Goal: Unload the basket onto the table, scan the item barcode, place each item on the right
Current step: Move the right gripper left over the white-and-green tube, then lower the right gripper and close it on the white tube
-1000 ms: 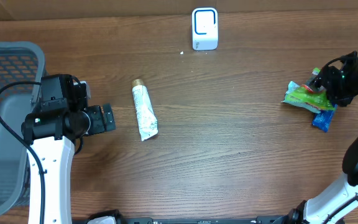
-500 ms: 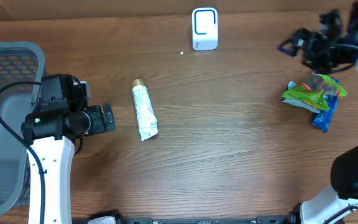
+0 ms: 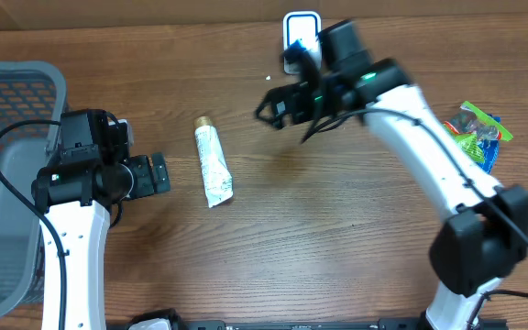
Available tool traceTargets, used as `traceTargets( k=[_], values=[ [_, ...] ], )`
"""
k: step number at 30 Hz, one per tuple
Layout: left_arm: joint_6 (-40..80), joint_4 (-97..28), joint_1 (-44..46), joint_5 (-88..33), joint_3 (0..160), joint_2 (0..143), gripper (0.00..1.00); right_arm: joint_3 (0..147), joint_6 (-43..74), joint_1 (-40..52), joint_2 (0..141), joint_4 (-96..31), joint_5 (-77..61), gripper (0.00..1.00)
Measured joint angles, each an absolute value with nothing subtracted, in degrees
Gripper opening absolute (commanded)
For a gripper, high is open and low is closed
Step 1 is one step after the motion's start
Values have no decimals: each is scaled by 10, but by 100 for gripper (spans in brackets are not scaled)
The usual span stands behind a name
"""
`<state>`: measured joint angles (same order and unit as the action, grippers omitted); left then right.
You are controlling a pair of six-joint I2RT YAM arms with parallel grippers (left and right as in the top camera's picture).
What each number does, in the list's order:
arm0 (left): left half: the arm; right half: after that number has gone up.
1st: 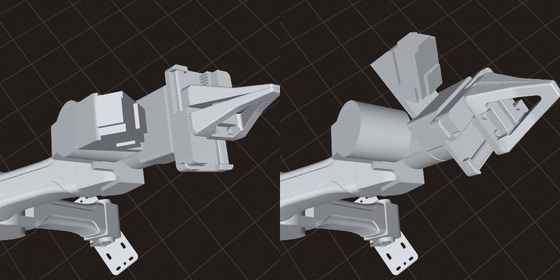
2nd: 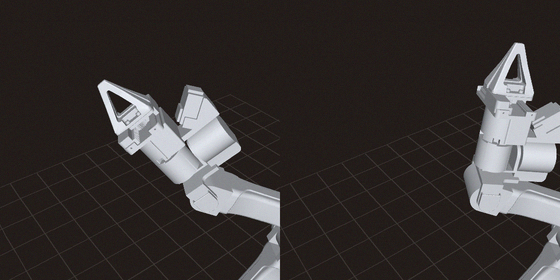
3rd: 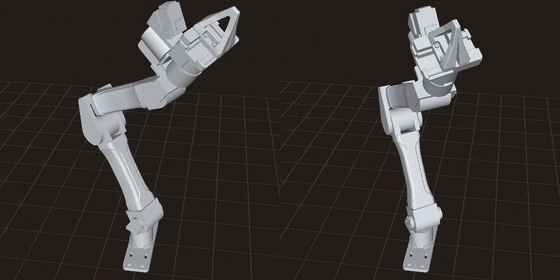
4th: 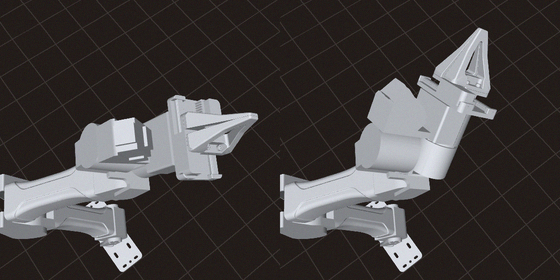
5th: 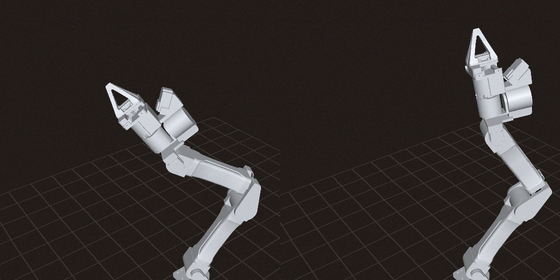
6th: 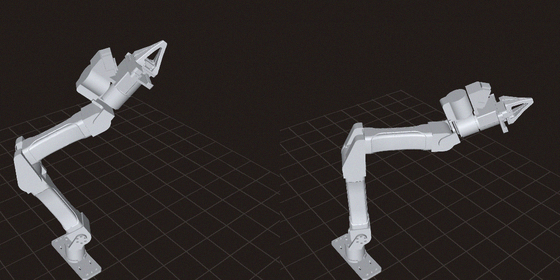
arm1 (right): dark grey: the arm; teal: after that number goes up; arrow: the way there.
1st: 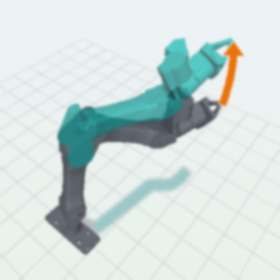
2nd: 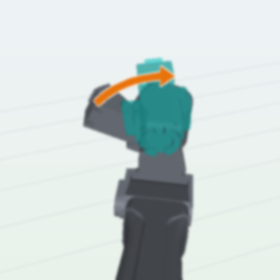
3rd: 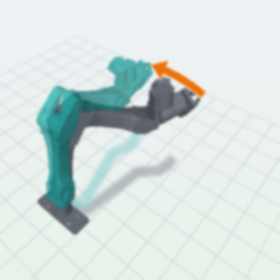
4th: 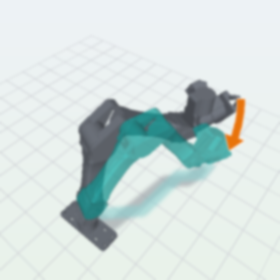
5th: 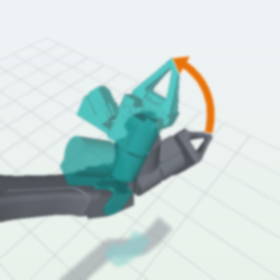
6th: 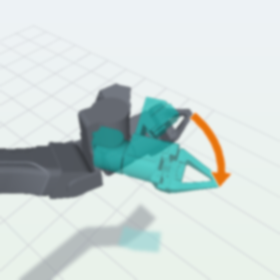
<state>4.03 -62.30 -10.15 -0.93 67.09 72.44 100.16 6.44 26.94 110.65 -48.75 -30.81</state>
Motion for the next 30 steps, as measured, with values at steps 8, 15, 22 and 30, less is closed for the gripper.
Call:
traceTargets(
  k=[8, 15, 22, 30],
  values=[
    [40, -623, -102, -9, 671, 724, 99, 1001, 76, 355, 1187, -430, -273, 91],
    [40, -623, -102, -9, 671, 724, 100, 1000, 78, 377, 1250, -384, -265, 91],
    [40, -623, -102, -9, 671, 724, 100, 999, 79, 380, 1281, -358, -266, 91],
    [40, -623, -102, -9, 671, 724, 100, 999, 84, 399, 1324, -323, -267, 91]
  ],
)
